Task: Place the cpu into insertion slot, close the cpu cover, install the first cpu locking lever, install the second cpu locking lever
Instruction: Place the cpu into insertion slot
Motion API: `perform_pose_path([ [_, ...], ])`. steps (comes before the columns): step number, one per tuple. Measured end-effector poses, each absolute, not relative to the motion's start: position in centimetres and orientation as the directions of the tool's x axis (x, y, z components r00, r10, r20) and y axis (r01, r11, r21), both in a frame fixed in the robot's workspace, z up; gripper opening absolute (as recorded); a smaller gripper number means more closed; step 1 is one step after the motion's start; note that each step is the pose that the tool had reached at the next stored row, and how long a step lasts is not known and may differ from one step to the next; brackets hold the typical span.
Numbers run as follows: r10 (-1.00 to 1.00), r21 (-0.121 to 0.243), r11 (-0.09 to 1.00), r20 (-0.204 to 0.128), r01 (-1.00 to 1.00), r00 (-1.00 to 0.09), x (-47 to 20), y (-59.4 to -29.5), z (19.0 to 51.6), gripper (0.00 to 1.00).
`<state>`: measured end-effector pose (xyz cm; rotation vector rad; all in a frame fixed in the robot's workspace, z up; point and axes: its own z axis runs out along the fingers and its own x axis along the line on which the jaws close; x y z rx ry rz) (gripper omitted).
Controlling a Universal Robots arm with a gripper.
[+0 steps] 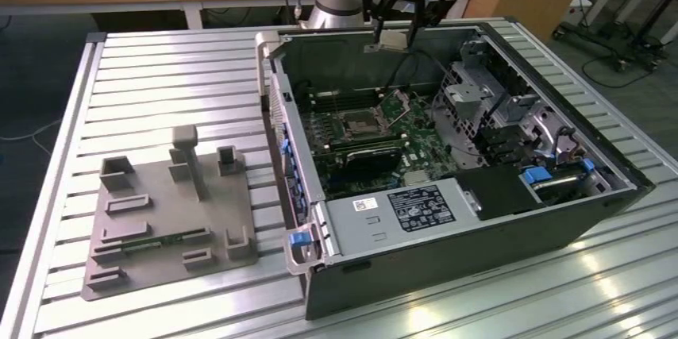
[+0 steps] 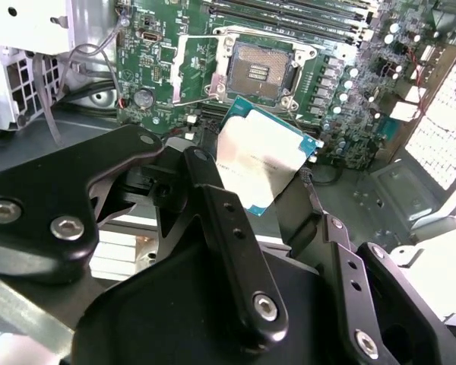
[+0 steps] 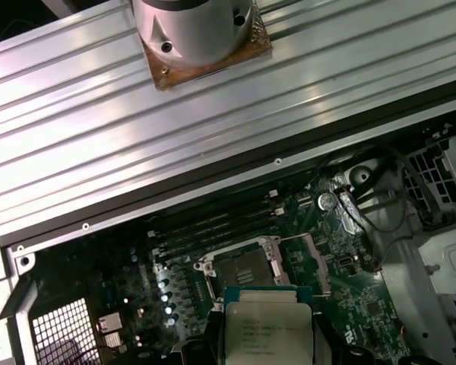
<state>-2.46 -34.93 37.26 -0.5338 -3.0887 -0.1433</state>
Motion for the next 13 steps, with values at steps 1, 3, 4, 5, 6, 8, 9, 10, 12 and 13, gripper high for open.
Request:
perform_pose_path([
  [1,0.339,0.089,0.937,0.019,0.339,-0.941,-2.46,-34.93,37.26,0.54],
  [3,0.341,0.089,0.936,0.019,0.341,-0.940,-2.46,-34.93,37.26,0.54],
  [4,0.341,0.089,0.936,0.019,0.341,-0.940,-2.46,-34.93,37.26,0.54],
  [5,0.341,0.089,0.936,0.019,0.341,-0.940,-2.46,-34.93,37.26,0.54],
  [6,0.341,0.089,0.936,0.019,0.341,-0.940,-2.46,-34.93,37.26,0.54],
  [8,0.341,0.089,0.936,0.019,0.341,-0.940,-2.46,-34.93,37.26,0.54],
  [9,0.341,0.089,0.936,0.019,0.341,-0.940,-2.46,-34.93,37.26,0.54],
  [10,0.341,0.089,0.936,0.019,0.342,-0.940,-2.46,-34.93,37.26,0.54],
  [12,0.341,0.089,0.936,0.019,0.342,-0.940,-2.46,-34.93,37.26,0.54],
  [13,0.341,0.089,0.936,0.019,0.342,-0.940,-2.46,-34.93,37.26,0.54],
])
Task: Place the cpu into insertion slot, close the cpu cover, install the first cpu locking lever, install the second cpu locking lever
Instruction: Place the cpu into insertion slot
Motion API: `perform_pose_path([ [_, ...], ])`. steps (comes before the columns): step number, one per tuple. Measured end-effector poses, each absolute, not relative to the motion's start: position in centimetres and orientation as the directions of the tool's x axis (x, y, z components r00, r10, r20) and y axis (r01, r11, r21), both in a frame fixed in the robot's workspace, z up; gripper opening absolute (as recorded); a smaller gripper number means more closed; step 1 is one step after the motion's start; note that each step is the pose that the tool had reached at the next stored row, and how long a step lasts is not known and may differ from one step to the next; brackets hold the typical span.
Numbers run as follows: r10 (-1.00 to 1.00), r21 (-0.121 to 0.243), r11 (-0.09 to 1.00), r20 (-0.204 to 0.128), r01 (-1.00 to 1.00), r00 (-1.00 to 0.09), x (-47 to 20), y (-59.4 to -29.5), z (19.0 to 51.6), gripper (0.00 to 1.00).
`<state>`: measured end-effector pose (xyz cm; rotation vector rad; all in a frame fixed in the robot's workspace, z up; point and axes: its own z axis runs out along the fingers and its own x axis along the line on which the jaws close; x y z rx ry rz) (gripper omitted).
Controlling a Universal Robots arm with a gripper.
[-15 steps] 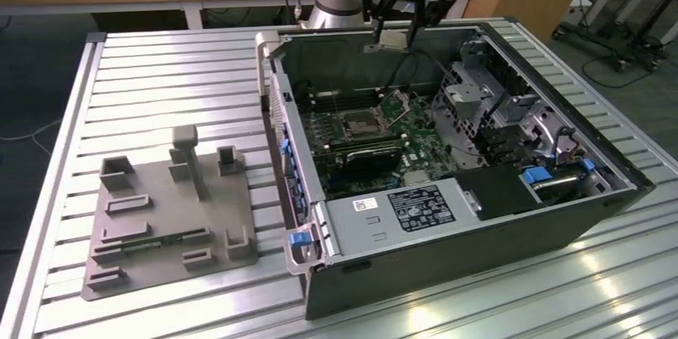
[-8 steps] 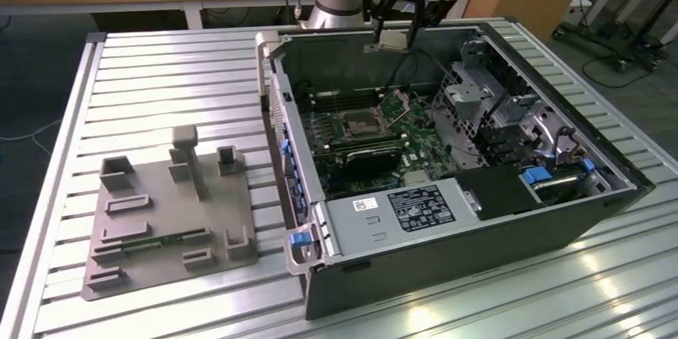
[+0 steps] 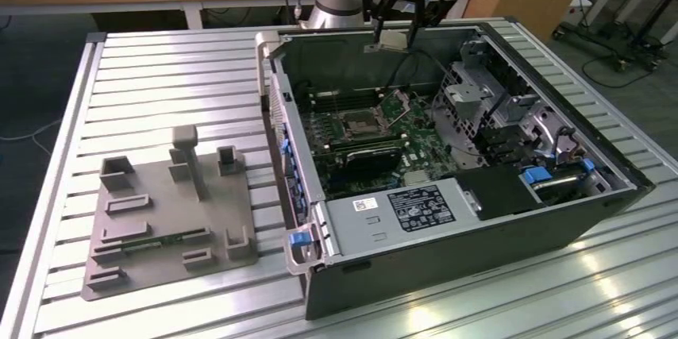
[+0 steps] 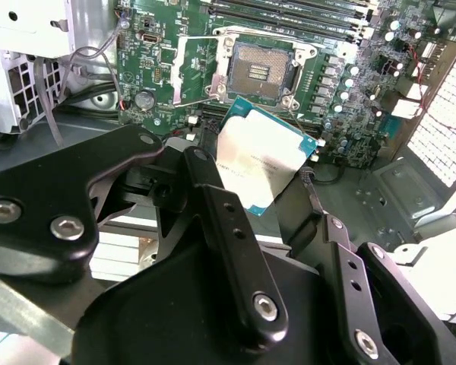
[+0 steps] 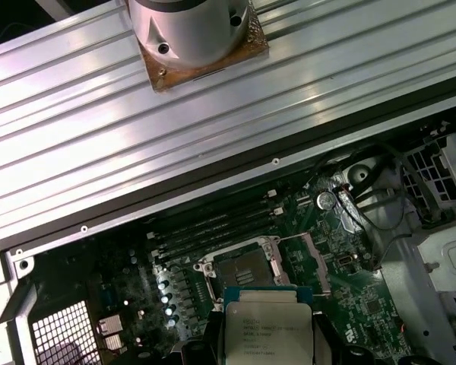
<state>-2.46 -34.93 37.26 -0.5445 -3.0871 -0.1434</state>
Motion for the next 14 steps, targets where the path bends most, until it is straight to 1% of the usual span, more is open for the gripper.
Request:
perform_pose_path([
  [5,0.355,0.089,0.931,0.019,0.355,-0.935,-2.46,-34.93,37.25,0.54],
  [14,0.475,0.089,0.876,0.019,0.475,-0.880,-2.56,-34.93,37.06,0.54],
])
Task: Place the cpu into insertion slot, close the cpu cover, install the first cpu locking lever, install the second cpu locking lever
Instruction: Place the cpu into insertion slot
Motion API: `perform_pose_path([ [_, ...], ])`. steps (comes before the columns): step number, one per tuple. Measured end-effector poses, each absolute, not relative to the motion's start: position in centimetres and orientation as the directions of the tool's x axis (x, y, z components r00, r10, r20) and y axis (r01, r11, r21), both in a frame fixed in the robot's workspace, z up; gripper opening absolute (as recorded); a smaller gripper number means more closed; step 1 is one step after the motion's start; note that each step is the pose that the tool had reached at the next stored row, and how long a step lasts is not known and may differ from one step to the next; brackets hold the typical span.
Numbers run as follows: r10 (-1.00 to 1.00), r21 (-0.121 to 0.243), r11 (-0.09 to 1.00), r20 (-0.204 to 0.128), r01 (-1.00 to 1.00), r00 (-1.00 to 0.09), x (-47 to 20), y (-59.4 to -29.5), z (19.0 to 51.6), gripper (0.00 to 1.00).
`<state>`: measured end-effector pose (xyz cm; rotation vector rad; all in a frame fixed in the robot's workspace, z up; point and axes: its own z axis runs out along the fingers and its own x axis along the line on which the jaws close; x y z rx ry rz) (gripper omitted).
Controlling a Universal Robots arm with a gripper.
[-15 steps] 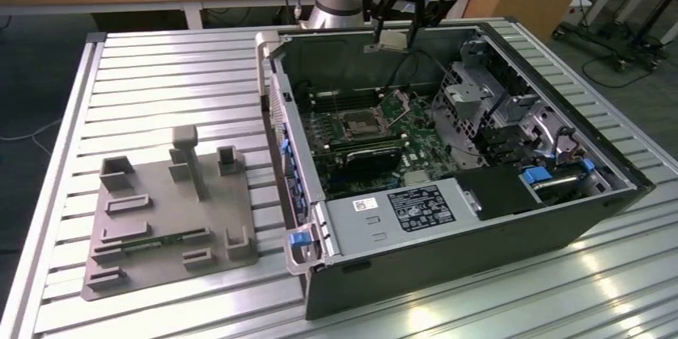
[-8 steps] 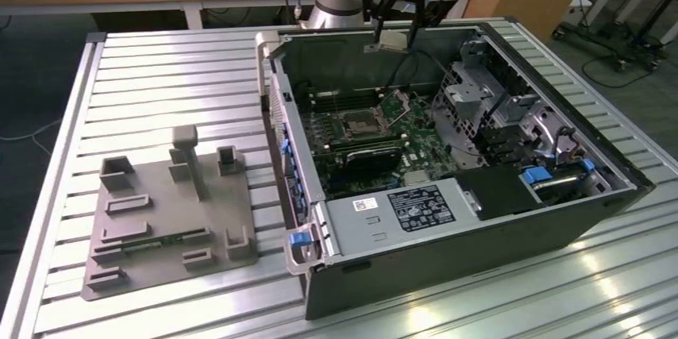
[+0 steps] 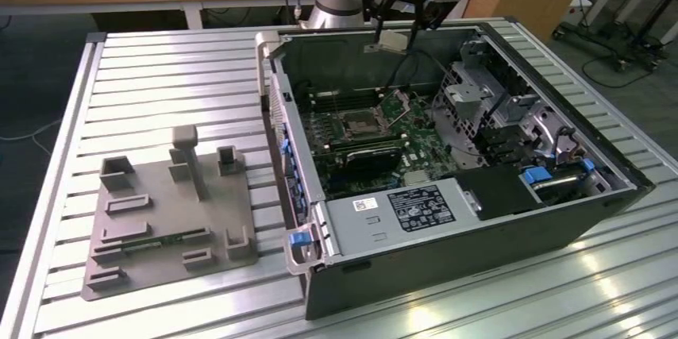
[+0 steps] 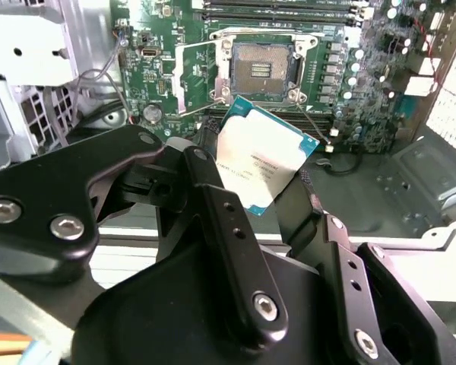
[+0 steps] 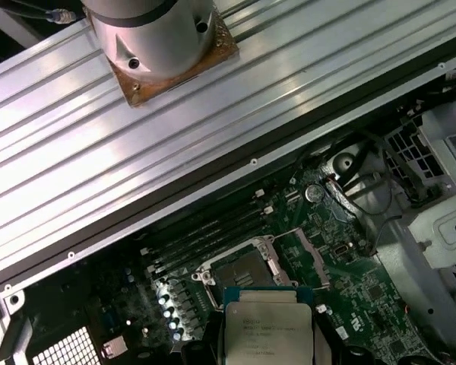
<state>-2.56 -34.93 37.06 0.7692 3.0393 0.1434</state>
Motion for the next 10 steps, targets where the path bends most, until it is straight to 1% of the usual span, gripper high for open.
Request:
perform_pose_path([
  [10,0.494,0.089,0.865,0.019,0.493,-0.870,-2.69,-34.92,37.04,0.54],
])
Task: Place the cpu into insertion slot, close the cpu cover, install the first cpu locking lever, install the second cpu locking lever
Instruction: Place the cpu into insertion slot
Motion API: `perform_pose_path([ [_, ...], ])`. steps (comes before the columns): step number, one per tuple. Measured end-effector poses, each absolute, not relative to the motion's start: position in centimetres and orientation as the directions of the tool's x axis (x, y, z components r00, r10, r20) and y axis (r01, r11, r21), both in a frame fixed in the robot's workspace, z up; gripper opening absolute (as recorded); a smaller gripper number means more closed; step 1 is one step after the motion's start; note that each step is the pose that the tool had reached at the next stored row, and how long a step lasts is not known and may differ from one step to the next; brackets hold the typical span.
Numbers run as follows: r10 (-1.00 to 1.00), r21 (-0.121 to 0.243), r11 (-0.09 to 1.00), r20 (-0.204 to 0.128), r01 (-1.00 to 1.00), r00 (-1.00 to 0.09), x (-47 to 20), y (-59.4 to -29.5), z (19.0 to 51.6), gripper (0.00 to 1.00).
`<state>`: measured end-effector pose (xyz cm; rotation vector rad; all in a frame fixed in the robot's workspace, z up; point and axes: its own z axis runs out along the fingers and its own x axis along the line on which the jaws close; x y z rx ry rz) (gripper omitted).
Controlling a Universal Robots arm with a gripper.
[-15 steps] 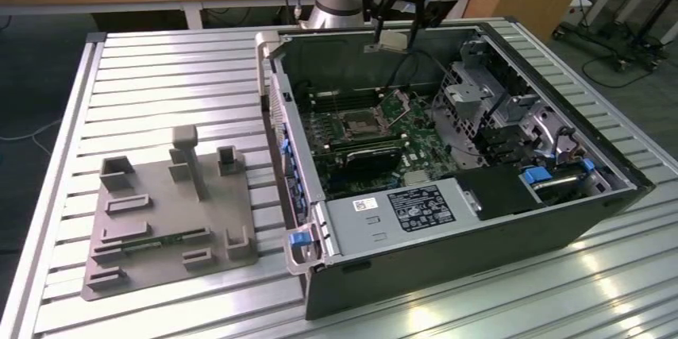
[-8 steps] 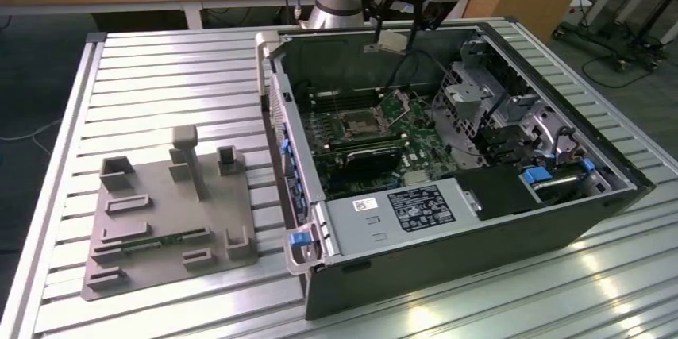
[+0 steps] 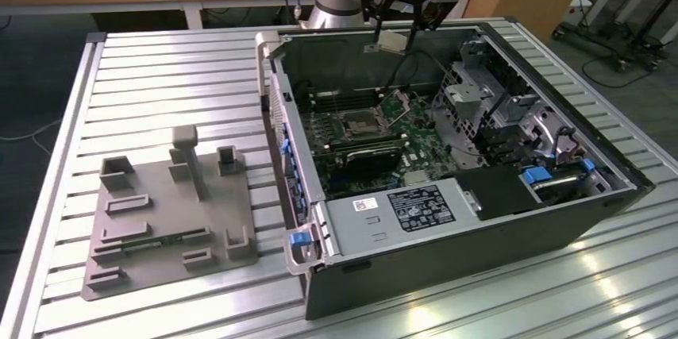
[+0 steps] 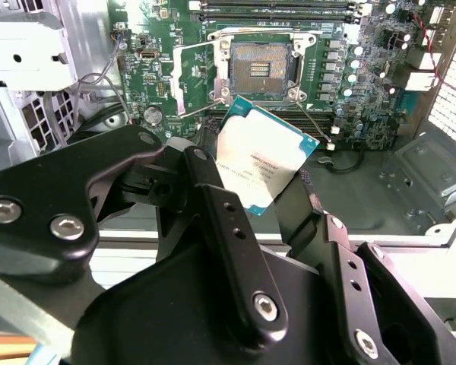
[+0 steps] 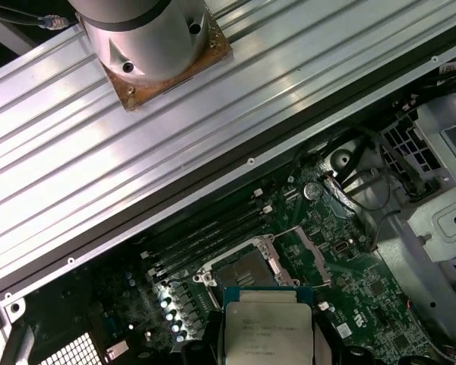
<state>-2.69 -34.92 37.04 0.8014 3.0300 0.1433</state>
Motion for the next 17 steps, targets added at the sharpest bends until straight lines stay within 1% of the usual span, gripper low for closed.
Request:
perform_pose_path([
  [8,0.499,0.089,0.862,0.019,0.498,-0.867,-2.69,-34.92,37.03,0.54],
  [17,0.543,0.088,0.836,0.019,0.542,-0.840,-2.69,-34.92,36.98,0.54],
])
